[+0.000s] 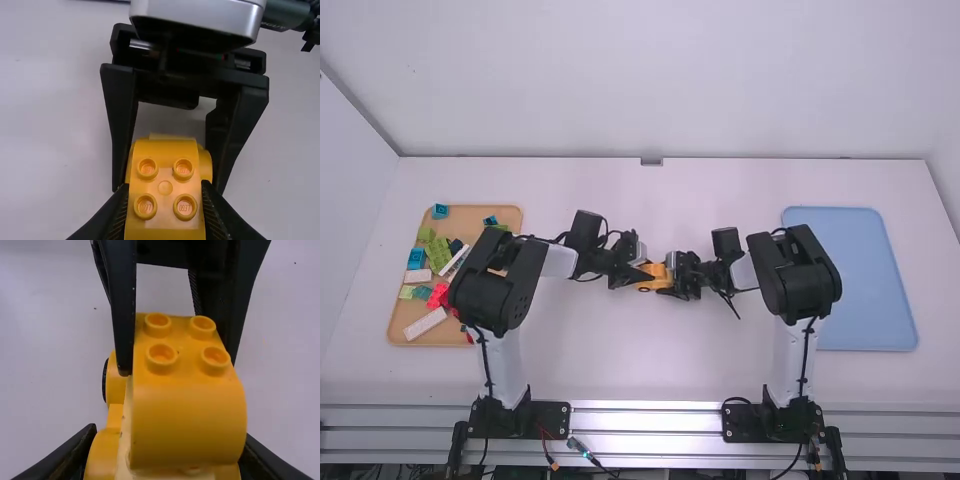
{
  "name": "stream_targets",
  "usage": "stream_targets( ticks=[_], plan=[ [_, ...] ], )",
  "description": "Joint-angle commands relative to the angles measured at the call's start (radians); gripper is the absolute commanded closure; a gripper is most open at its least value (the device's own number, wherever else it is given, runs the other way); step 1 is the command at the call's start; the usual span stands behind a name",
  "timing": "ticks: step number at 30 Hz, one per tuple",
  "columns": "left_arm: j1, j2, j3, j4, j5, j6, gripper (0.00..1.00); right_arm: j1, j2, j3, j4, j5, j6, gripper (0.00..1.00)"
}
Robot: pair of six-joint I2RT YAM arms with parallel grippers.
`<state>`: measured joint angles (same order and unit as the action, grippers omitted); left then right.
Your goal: Assemble lego blocks to make yellow taxi
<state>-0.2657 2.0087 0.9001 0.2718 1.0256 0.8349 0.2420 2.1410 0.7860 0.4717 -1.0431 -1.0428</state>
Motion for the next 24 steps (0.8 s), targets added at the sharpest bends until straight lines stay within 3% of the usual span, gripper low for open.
stream_targets(
  ticks=[1,17,24],
  plan=[
    [-0.010,0.034,-0.008,-0.003,0.013,-0.008,0.98,0.000,0.012,0.014,0.000,-0.003,-0.001,0.41],
    [-0.044,0.065,-0.008,-0.081,-0.059,0.068,0.98,0.000,0.012,0.014,0.000,-0.004,-0.002,0.41],
    [-0.049,0.065,-0.008,-0.189,-0.106,0.203,0.98,-0.002,0.012,0.014,0.015,-0.004,-0.001,0.41]
  ],
)
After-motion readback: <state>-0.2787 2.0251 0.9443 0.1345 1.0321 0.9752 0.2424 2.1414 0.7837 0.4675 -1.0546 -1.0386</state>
